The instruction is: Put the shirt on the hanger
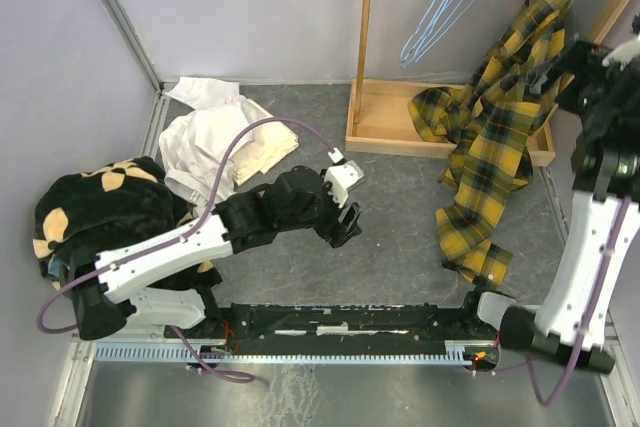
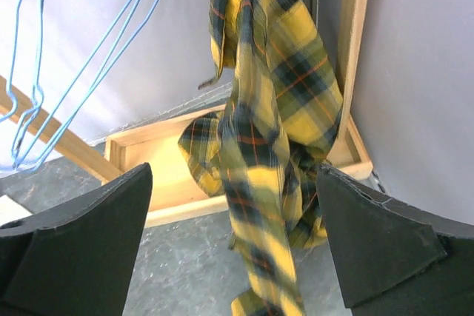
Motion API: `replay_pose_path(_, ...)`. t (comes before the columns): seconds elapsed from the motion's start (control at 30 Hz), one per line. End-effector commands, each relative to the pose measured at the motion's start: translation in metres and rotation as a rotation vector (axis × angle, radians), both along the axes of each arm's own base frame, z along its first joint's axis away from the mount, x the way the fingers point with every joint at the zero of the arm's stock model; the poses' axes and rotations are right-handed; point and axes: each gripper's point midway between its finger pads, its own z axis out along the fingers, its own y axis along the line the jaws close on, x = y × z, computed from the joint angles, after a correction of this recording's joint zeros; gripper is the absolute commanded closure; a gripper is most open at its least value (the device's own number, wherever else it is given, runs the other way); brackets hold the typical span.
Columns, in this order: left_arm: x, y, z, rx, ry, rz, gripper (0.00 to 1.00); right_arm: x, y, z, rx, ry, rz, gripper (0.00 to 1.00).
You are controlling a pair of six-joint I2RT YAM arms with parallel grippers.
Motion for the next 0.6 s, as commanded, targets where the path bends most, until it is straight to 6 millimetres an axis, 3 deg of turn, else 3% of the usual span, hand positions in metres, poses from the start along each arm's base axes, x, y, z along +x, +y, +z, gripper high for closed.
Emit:
replay_pose_path(0.0, 0.015, -0.024, 0.023, -0.094, 0.013, 0.063, 0.24, -0.023, 0.010, -0.046, 0.147, 0.040, -0.062, 0.01)
replay_pose_path(0.1, 0.029, -0.023, 0.007, -0.054, 0.048, 0.162, 0.22, -0.038, 0.037, -0.070, 0.155, 0.065, -0.005, 0.01)
replay_pose_path(0.23, 0.041, -0.020, -0.009, 0.015, 0.086, 0.245, 0.22, -0.063, 0.070, -0.103, -0.012, 0.167, 0.118, 0.01)
replay_pose_path(0.4, 0.052, -0.003, -0.027, 0.078, 0.105, 0.319, 0.18, -0.097, 0.109, -0.109, -0.329, 0.093, 0.312, 0.01)
replay_pose_path(0.47, 0.058, 0.007, -0.035, 0.071, 0.134, 0.356, 0.17, -0.107, 0.115, -0.120, -0.376, 0.117, 0.364, 0.01)
replay_pose_path(0.57, 0.075, 0.028, -0.046, 0.026, 0.212, 0.433, 0.17, -0.115, 0.115, -0.154, -0.331, 0.280, 0.367, 0.01)
